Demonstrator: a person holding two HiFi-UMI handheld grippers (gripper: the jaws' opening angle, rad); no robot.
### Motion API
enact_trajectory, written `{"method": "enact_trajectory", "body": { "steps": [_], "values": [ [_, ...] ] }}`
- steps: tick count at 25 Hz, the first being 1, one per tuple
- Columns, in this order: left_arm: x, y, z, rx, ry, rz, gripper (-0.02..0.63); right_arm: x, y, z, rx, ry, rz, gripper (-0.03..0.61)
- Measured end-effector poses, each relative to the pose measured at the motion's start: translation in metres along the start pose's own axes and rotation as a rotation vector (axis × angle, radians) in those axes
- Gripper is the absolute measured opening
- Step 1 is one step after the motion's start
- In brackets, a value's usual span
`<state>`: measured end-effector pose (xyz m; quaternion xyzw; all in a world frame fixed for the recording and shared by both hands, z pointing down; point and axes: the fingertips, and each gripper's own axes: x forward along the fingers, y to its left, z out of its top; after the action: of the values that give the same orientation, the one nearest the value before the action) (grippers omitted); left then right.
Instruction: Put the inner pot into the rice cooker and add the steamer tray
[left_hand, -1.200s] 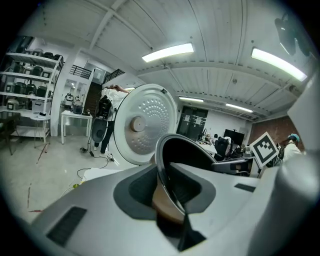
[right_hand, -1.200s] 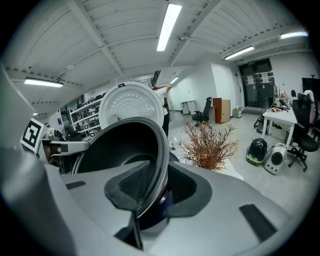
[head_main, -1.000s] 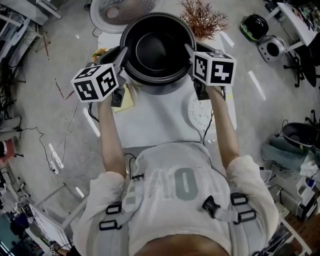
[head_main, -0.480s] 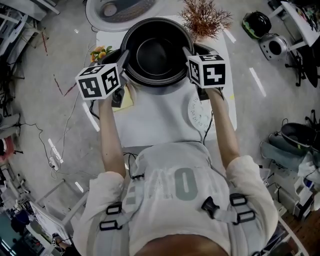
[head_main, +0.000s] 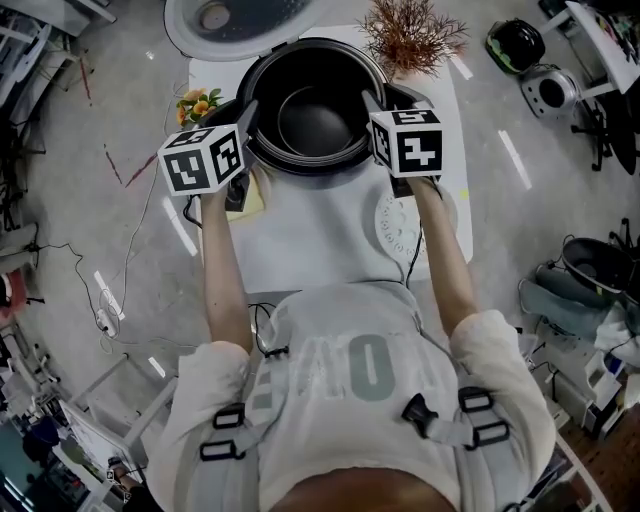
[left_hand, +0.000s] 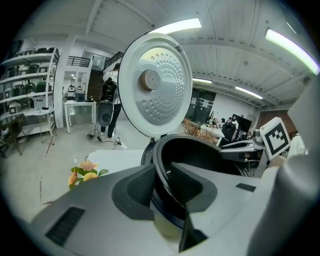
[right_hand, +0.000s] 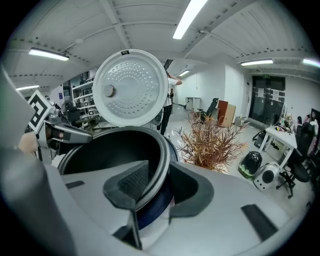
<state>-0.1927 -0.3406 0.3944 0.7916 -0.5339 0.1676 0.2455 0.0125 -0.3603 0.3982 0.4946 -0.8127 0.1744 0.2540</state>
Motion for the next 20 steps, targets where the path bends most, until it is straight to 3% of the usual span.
{"method": "enact_trajectory", "body": {
  "steps": [5, 16, 20],
  "values": [
    [0.0043, -0.0007, 0.0033, 0.011, -0.009, 0.000, 0.101, 0.0040, -0.0038, 0.0016, -0.042, -0.013, -0.031, 0.141],
    [0.0007, -0.0025, 0.0029, 0.025, -0.024, 0.011, 0.101, -0.0011, -0.0022, 0.0009, -0.009, -0.039, -0.013, 0.141],
    [-0.0001, 0.0001, 0.0068, 0.030, -0.035, 0.030, 0.100, -0.0033, -0.0041, 0.0058, -0.040, -0.047, -0.033, 0.135]
  ]
}}
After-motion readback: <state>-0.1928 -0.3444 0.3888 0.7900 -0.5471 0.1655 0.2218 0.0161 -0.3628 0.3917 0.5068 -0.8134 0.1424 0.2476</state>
